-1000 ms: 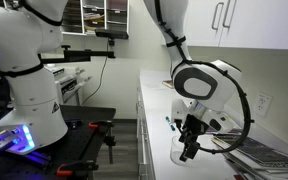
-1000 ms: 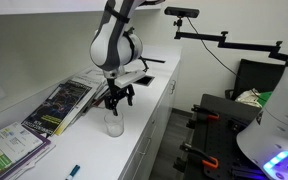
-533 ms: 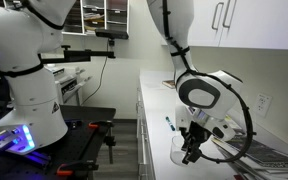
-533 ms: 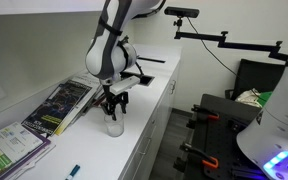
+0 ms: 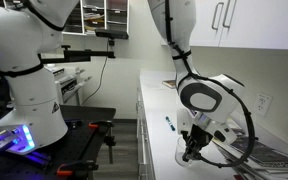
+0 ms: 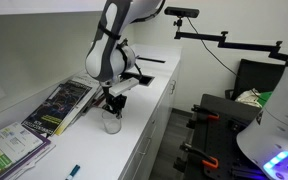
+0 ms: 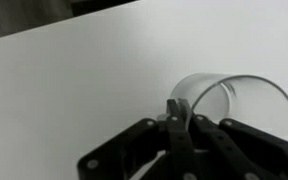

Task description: Move the glass to the right

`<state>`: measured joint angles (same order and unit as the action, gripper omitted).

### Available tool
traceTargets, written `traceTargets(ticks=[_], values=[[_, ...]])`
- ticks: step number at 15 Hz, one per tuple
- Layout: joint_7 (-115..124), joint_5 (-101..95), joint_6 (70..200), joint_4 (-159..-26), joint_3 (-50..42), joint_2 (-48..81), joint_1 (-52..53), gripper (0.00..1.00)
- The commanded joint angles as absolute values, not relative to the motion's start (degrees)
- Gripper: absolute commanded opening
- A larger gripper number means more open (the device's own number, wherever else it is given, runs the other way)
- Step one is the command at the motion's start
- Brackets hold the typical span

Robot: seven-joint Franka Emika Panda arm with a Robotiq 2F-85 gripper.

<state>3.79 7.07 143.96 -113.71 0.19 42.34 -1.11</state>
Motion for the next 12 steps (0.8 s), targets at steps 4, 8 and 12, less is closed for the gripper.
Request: traceTargets(ticks=[4, 8, 12], values=[[5.1, 7.3, 146.2, -114.9, -1.4, 41.1, -1.7, 0.02], [7.1, 7.5, 148.3, -116.6, -4.7, 40.4, -3.0, 0.02], [6.6, 8.2, 148.1, -117.9, -5.6, 39.9, -5.8, 0.02]])
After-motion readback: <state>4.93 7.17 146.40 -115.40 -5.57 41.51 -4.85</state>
